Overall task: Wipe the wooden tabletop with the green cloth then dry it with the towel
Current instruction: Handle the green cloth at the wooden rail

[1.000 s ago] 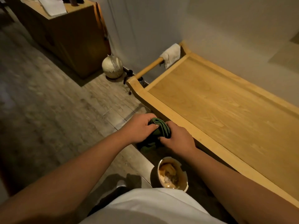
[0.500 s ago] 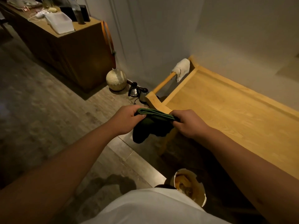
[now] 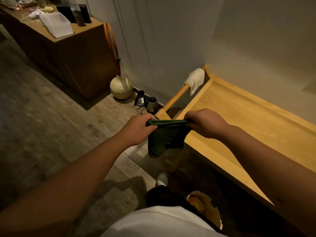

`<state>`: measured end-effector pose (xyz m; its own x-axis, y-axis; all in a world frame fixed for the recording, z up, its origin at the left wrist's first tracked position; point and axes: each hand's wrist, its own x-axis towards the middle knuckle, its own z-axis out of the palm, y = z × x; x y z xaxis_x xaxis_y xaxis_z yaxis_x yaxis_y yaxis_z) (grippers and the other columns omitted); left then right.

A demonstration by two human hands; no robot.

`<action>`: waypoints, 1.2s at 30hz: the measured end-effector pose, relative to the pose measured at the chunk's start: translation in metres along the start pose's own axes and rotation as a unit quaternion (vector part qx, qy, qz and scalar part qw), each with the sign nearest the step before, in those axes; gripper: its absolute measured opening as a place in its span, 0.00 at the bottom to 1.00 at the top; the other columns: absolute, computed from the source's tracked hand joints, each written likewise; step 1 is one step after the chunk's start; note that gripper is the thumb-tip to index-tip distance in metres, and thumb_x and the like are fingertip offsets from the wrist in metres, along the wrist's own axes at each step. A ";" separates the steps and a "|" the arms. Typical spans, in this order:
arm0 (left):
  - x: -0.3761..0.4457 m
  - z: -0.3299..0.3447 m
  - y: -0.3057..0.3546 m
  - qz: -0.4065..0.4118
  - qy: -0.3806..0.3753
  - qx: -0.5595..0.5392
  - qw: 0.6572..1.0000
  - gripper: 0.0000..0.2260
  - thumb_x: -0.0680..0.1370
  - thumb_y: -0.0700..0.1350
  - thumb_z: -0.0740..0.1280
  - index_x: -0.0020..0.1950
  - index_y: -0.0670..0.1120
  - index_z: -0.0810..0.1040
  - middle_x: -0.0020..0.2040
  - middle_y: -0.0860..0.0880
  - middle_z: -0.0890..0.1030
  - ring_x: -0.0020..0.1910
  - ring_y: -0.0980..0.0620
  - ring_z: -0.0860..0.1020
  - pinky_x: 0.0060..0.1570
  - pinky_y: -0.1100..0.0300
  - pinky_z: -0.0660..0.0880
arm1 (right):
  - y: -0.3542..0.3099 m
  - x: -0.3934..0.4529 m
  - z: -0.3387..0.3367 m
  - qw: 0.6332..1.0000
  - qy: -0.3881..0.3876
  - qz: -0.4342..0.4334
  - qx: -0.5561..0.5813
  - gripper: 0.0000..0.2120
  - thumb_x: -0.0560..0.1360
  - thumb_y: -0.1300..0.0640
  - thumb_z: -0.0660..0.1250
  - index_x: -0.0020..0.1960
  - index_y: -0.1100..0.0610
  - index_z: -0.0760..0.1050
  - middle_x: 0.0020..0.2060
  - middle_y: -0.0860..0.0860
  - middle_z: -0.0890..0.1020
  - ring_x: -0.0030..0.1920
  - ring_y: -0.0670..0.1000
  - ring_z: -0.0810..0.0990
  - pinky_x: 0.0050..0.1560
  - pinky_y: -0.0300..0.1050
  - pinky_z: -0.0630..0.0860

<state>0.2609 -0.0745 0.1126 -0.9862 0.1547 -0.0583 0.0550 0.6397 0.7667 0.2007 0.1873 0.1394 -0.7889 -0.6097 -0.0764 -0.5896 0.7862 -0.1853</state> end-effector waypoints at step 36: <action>0.233 0.130 -0.050 0.093 -0.160 0.364 0.913 0.07 0.74 0.46 0.65 0.51 0.48 0.75 0.45 0.47 0.81 0.45 0.45 0.77 0.47 0.50 0.67 | 0.234 0.208 0.081 0.981 -0.128 -0.106 -0.102 0.13 0.78 0.53 0.65 0.62 0.50 0.78 0.62 0.52 0.78 0.63 0.57 0.73 0.56 0.55 0.74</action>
<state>0.0491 0.0272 -0.0225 -0.8599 0.4488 -0.2433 0.4203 0.8929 0.1616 -0.0871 0.2360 0.0010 -0.5906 -0.7471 -0.3051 -0.7789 0.6265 -0.0264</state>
